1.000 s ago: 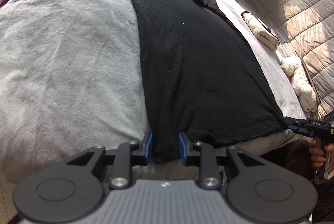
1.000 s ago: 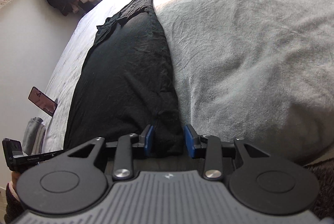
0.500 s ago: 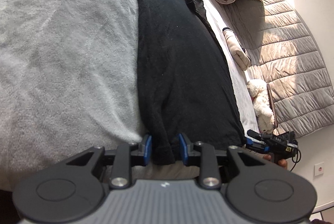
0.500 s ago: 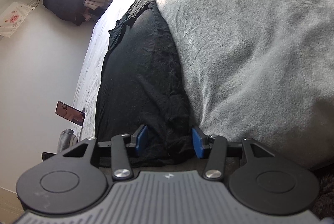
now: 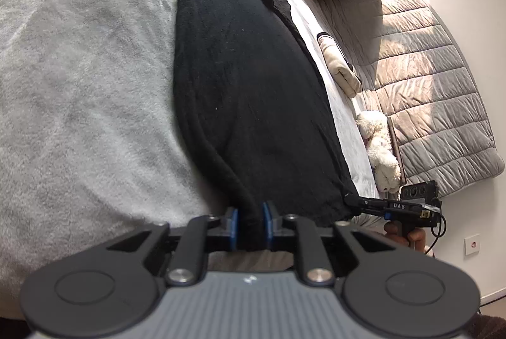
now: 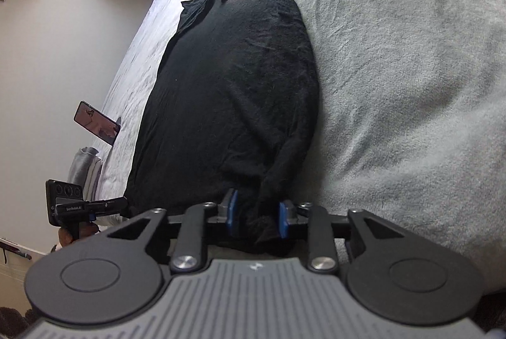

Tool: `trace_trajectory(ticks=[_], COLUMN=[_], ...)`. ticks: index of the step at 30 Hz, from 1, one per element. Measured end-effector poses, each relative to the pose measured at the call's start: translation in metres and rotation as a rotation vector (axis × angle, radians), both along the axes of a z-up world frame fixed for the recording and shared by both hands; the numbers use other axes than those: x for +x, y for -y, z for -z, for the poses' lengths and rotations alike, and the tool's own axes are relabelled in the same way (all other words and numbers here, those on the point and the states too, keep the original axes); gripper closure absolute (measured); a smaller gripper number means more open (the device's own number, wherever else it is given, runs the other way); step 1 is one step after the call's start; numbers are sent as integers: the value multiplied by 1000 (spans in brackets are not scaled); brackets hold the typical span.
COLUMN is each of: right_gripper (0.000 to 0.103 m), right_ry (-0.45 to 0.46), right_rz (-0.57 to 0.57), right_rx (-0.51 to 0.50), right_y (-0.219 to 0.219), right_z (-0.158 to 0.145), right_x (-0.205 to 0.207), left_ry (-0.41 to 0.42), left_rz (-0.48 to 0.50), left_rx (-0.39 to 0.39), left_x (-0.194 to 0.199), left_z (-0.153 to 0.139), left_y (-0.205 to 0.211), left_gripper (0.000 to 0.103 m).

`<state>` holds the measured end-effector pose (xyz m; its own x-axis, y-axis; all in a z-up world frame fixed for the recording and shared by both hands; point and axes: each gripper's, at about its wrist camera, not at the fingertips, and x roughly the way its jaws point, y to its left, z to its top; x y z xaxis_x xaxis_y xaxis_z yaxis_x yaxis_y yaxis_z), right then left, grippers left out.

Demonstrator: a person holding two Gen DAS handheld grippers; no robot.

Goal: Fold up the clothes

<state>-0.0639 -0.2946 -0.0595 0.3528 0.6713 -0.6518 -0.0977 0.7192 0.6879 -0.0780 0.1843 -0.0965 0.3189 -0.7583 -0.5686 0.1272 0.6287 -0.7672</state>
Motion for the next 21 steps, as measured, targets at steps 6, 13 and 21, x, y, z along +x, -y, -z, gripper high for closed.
trace_trajectory(ticks=[6,13,21], right_gripper=[94,94,94], right_ry=[33,123,94], right_rz=[24,54,155], right_rx=[46,42,5], right_y=[-2,-12,-9], right_z=[-15,-43,-34], right_x=[9,41,101], left_ry=[77,143,89], left_rz=[-48,-180,-344], left_rx=[-47,-87,-68], left_x=[2,30,86], left_z=[-15,-38,-28], left_y=[-6,-18,-25], left_gripper=[97,97,97])
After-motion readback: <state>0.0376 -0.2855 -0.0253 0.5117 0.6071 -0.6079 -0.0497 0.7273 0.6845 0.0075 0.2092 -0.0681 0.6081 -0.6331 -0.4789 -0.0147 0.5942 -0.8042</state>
